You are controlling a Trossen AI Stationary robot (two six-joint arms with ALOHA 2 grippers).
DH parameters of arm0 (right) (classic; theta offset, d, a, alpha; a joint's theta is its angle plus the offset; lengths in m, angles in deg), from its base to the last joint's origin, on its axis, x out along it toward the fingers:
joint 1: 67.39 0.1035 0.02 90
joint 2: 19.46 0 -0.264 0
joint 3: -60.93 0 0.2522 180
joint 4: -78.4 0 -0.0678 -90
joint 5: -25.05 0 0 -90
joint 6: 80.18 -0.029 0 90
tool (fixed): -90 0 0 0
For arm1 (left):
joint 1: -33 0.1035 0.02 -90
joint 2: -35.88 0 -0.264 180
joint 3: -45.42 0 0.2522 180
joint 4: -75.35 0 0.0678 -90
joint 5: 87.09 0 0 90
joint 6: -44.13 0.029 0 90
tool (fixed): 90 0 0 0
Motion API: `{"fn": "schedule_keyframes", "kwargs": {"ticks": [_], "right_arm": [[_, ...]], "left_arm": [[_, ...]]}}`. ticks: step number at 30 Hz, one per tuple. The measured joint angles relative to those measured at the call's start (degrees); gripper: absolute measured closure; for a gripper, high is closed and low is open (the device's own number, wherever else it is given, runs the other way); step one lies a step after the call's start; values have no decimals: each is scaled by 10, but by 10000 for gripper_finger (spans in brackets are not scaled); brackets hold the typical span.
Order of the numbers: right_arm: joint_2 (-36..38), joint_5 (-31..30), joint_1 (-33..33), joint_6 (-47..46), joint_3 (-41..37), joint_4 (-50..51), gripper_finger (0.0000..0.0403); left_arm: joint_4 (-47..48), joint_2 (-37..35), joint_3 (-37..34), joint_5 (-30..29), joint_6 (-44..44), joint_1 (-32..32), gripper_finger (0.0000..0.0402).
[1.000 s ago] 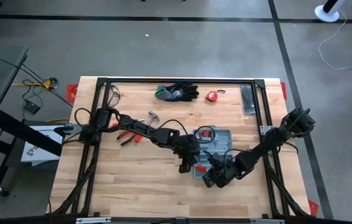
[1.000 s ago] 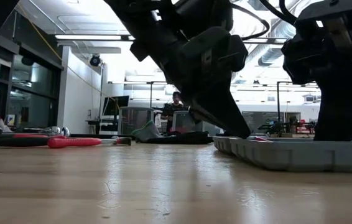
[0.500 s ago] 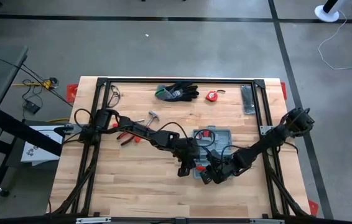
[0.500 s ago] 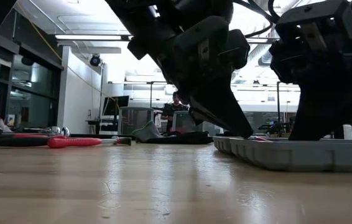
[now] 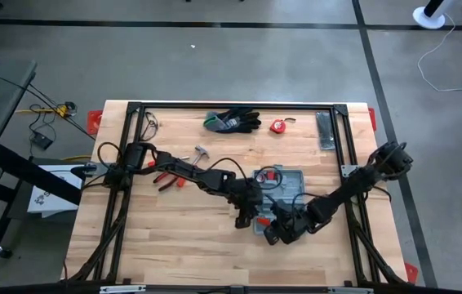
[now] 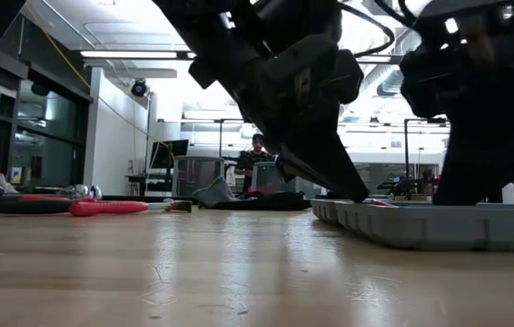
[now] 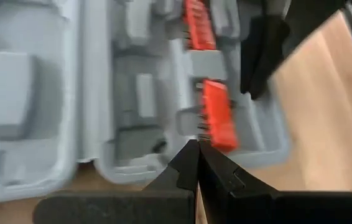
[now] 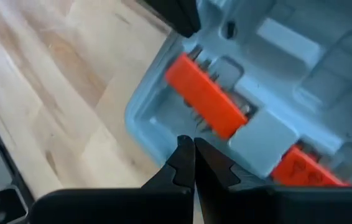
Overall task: Prefit tool cases
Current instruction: Put the screwdriver bit set into the gray tool case
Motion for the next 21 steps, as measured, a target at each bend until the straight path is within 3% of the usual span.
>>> {"fn": "schedule_keyframes", "kwargs": {"ticks": [21], "right_arm": [[-22, 10, -5, -10, 0, 1, 403]], "left_arm": [[-21, 12, 0, 17, -20, -17, 402]]}}
